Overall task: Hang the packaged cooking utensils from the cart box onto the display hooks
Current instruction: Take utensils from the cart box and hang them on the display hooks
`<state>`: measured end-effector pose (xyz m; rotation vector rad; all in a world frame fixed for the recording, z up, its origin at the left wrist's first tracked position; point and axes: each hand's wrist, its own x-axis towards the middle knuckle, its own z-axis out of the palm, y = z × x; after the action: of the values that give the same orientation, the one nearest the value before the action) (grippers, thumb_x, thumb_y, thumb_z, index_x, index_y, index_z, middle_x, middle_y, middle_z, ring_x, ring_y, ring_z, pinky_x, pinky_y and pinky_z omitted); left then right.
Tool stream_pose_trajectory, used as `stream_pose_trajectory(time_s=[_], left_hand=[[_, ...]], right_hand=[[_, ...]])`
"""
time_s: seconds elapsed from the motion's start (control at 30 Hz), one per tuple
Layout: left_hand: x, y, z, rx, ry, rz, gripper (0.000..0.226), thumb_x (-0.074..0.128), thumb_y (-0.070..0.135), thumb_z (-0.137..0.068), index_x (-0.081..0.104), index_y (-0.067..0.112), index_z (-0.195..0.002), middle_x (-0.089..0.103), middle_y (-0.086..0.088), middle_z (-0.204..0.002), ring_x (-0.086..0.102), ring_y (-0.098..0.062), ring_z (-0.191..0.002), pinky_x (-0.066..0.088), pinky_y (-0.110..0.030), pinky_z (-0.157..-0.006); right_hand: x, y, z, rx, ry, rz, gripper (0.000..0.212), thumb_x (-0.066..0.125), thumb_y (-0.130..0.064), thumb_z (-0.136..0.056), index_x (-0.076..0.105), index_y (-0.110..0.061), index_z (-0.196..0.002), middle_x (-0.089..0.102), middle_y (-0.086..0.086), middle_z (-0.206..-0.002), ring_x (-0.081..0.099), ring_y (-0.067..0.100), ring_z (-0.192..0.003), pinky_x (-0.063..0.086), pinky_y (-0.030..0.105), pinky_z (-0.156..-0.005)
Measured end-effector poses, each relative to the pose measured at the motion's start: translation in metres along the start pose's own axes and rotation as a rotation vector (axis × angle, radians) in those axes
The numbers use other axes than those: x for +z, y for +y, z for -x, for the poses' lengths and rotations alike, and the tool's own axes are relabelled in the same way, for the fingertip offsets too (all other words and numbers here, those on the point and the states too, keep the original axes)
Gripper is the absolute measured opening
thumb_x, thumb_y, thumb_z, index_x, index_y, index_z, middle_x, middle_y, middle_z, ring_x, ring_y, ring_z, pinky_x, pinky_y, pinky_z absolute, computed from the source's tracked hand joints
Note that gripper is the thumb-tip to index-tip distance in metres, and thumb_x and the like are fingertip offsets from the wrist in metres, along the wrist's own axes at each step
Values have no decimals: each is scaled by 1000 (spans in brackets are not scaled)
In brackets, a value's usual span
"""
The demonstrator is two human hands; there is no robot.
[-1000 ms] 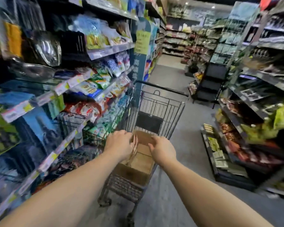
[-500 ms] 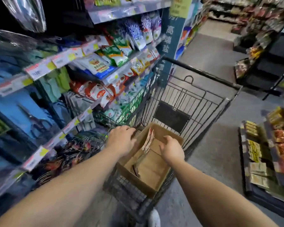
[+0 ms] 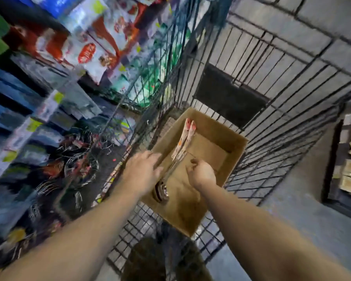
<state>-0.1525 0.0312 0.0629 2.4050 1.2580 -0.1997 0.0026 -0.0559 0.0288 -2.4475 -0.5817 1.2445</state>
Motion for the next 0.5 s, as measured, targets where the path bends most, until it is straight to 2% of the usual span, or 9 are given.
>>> stream_pose_trajectory(time_s=[0.1, 0.23, 0.37, 0.43, 0.5], left_hand=[[27, -18, -17, -20, -33, 27, 44, 62, 35, -87, 57, 21, -128, 56, -8, -131, 49, -29, -121, 36, -38, -103], [53, -35, -26, -2, 5, 62, 42, 64, 32, -86, 59, 20, -126, 57, -5, -130, 48, -27, -122, 34, -39, -104], [65, -44, -32, 18, 23, 67, 40, 66, 30, -85, 61, 20, -123, 59, -4, -127, 49, -26, -120, 33, -38, -103], [70, -48, -33, 18, 36, 88, 39, 67, 29, -84, 63, 19, -121, 60, -4, -125, 50, -26, -119, 34, -38, -102], [73, -50, -32, 22, 38, 104, 39, 67, 29, -83, 63, 20, -120, 61, -3, -123, 50, -26, -119, 34, -40, -103]], right_hand=[[33, 8, -34, 57, -74, -63, 36, 52, -22, -95, 54, -14, -131, 59, 8, -129, 56, 27, -119, 44, 35, -103], [76, 8, -67, 129, -77, -161, 34, 52, -26, -96, 56, -13, -127, 64, 7, -121, 61, 25, -111, 47, 29, -93], [98, 9, -86, 148, -76, -230, 32, 52, -27, -96, 60, -11, -123, 65, 10, -118, 60, 27, -112, 47, 32, -93], [103, 16, -91, 218, -69, -419, 25, 56, -21, -95, 61, -12, -118, 68, 8, -102, 66, 25, -95, 55, 29, -79], [102, 19, -88, 320, -93, -651, 13, 58, -13, -95, 57, -11, -107, 63, 4, -81, 62, 16, -68, 54, 20, -53]])
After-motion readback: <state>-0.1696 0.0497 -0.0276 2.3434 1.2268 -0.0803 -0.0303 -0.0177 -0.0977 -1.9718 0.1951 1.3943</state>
